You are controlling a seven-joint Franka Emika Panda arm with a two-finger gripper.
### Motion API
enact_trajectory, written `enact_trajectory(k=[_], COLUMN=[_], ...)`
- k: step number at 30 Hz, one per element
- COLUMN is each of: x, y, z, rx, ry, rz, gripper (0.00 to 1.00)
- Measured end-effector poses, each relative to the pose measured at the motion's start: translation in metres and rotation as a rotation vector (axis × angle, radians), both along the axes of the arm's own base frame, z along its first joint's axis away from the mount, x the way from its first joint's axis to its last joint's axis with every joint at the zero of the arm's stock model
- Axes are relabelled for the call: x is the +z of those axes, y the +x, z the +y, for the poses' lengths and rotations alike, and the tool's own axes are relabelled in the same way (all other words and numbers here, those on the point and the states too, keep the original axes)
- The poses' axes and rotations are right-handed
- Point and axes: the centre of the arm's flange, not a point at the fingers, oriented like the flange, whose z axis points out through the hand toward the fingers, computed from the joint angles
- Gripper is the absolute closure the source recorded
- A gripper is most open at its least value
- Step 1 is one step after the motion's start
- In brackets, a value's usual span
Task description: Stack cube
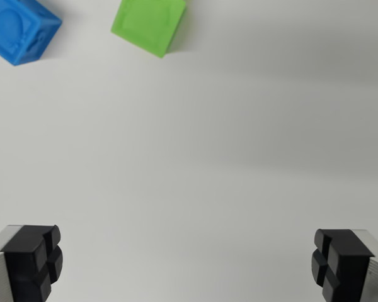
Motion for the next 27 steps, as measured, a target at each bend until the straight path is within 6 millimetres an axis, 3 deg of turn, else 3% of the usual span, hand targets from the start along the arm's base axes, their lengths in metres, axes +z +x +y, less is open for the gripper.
enact_trajectory(k=[16, 27], x=[-0.001, -0.016], y=[0.000, 0.006], z=[0.000, 0.003], rx=[-0.003, -0.040], ry=[0.000, -0.002], rz=[0.001, -0.004], gripper=[0.00, 0.00])
